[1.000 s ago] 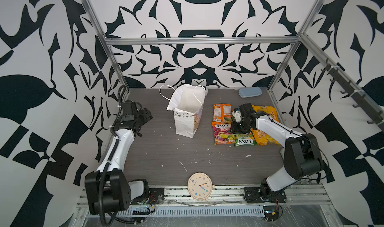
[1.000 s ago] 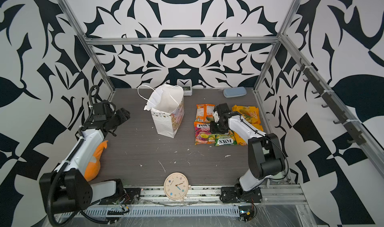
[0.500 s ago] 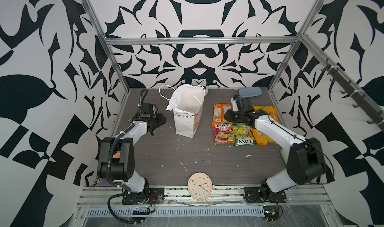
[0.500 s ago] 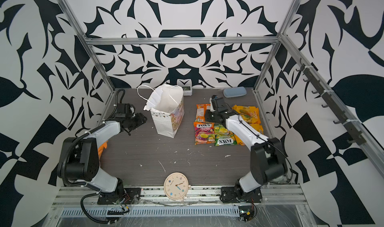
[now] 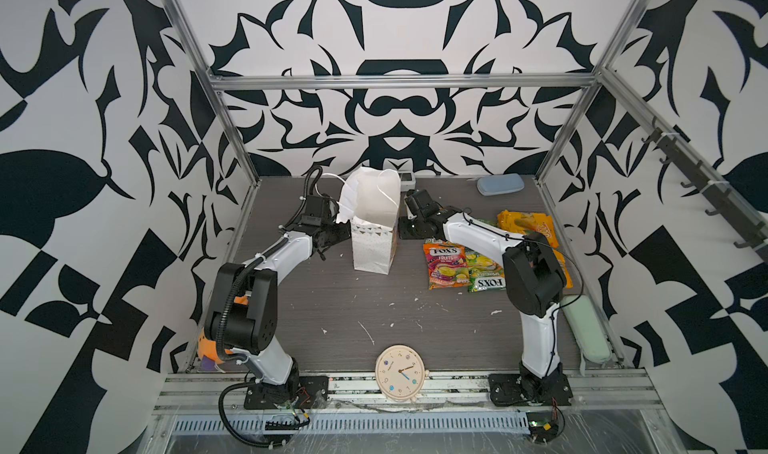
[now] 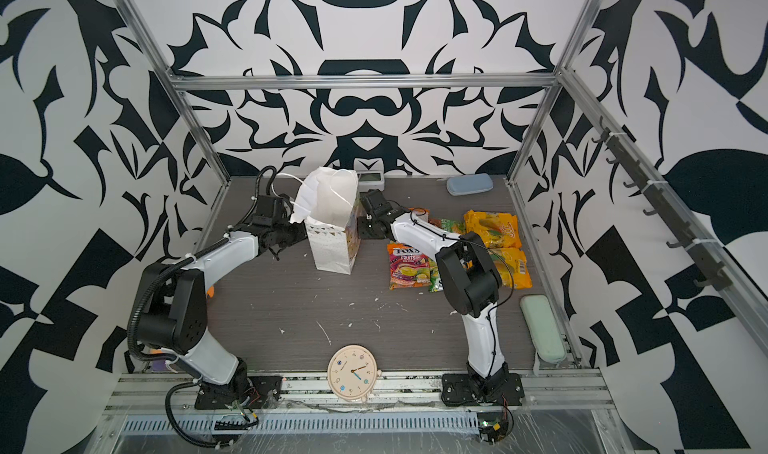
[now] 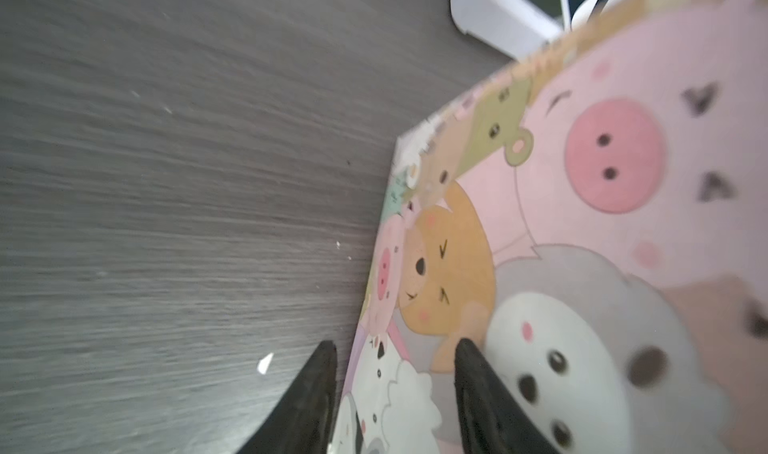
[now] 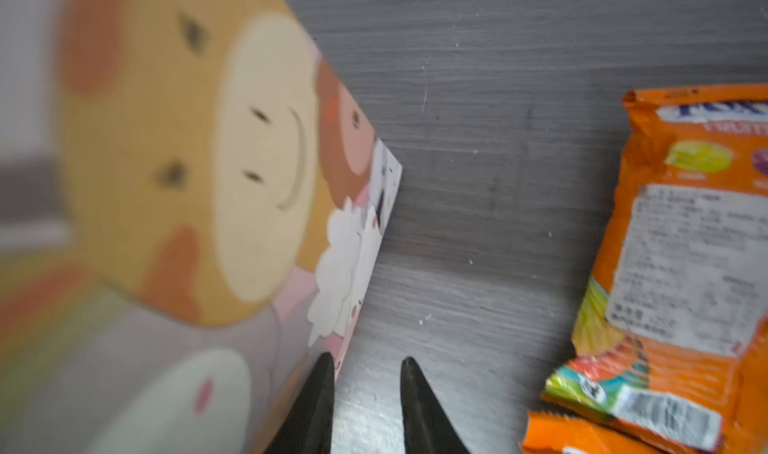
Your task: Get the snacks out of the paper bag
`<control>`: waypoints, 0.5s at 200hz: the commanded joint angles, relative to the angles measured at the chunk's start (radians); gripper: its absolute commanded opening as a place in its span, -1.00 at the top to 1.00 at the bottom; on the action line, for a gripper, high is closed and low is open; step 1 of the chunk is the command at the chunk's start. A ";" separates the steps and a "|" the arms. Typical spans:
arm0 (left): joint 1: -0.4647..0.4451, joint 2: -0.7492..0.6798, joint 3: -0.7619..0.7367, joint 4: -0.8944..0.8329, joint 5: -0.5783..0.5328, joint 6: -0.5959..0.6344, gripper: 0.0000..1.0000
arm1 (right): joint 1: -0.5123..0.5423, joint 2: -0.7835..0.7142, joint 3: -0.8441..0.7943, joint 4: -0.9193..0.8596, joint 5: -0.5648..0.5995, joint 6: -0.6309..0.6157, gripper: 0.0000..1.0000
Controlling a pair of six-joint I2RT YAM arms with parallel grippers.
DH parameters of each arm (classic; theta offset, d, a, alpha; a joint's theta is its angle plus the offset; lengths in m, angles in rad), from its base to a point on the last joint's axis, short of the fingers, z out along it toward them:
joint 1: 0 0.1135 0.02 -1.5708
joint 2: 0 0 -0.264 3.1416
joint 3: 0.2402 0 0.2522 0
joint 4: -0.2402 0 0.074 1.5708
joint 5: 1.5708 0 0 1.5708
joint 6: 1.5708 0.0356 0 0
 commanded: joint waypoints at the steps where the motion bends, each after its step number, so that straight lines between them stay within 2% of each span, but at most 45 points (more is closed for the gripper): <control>1: -0.020 0.015 0.011 -0.016 0.009 -0.019 0.11 | 0.015 0.006 0.097 -0.019 0.018 0.006 0.36; 73: -0.037 -0.005 0.083 -0.110 -0.057 0.008 0.10 | 0.025 0.050 0.184 -0.054 0.043 0.019 0.37; 100: -0.036 -0.014 0.104 -0.146 -0.092 0.030 -0.03 | 0.025 0.034 0.176 -0.047 0.053 0.016 0.37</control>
